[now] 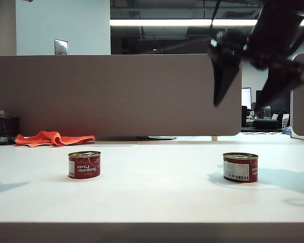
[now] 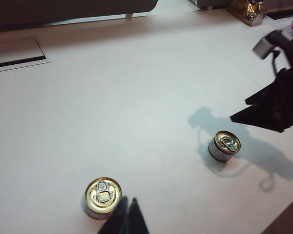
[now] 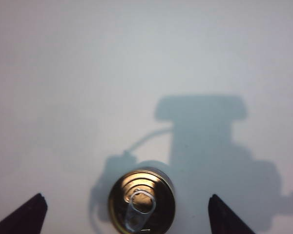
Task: Stack a can of tomatoes on the right onto the can of tomatoes on the left.
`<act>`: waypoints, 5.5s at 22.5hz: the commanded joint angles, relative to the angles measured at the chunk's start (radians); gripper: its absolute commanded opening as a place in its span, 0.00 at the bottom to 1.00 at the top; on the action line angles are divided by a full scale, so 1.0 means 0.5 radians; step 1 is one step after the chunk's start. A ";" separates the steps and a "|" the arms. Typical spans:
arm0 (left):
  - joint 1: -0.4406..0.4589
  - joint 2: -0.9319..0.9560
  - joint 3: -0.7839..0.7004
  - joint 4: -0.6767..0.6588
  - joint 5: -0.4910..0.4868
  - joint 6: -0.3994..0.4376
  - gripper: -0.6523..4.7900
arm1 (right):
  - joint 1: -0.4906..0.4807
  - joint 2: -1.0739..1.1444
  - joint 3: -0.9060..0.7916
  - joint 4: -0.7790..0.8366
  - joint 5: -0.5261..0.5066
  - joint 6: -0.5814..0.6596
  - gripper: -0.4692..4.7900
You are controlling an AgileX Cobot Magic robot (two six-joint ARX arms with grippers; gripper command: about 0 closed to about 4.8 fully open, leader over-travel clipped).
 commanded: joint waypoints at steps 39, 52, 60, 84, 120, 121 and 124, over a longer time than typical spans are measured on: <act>-0.002 -0.002 0.016 -0.065 0.004 0.056 0.11 | 0.046 0.475 0.016 -0.031 0.051 0.012 0.53; -0.002 -0.002 0.016 0.087 -0.202 0.091 0.11 | 0.416 0.526 0.875 -0.027 0.031 0.005 0.52; -0.002 -0.002 0.016 0.053 -0.173 0.086 0.11 | 0.823 1.073 1.508 -0.177 0.138 -0.109 0.52; -0.001 -0.002 0.016 0.014 -0.173 0.092 0.11 | 0.919 1.353 1.506 -0.164 0.072 -0.113 0.75; -0.096 -1.349 -1.047 0.011 -0.517 0.174 0.11 | 0.364 -1.965 -0.809 -0.221 1.080 -0.245 0.12; -0.095 -1.347 -1.109 0.128 -0.623 0.066 0.11 | 0.364 -2.090 -0.977 -0.098 1.079 -0.211 0.12; -0.094 -1.347 -1.243 0.375 -0.800 0.038 0.11 | 0.365 -2.363 -1.301 0.365 0.976 -0.211 0.11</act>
